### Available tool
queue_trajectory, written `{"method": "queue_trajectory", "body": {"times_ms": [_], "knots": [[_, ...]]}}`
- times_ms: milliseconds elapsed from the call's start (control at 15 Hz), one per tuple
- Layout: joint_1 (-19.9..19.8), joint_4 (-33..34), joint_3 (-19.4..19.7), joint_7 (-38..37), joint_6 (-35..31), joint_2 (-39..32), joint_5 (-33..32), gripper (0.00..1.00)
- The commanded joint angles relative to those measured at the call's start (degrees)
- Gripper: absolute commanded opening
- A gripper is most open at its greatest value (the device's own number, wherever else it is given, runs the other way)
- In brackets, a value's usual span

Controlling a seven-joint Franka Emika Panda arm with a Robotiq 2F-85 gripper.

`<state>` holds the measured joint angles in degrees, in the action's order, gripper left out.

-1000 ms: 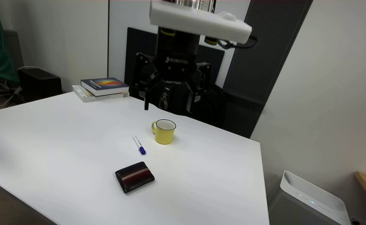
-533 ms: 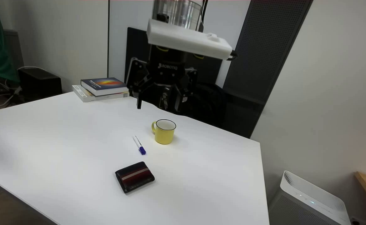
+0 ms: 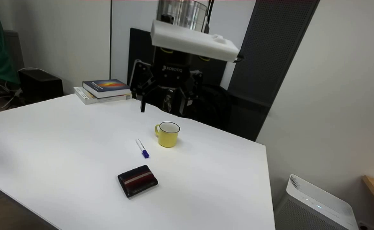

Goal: Put the marker in the cup

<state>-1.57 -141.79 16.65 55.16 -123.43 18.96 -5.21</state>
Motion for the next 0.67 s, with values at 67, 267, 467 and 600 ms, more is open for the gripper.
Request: {"method": "queue_trajectory", "body": {"times_ms": [67,267,467,600], "knots": [[-1.33,0.05,-1.29,0.38,0.06,-0.12,0.51,1.0],[-0.52,1.27,-0.97,2.97,0.03,-5.32,1.98,1.0],[-0.76,2.81,-1.6,4.75,-1.67,-11.38,3.18,1.0],[-0.85,4.78,-2.64,6.37,-3.81,-16.67,3.37,1.0]]}}
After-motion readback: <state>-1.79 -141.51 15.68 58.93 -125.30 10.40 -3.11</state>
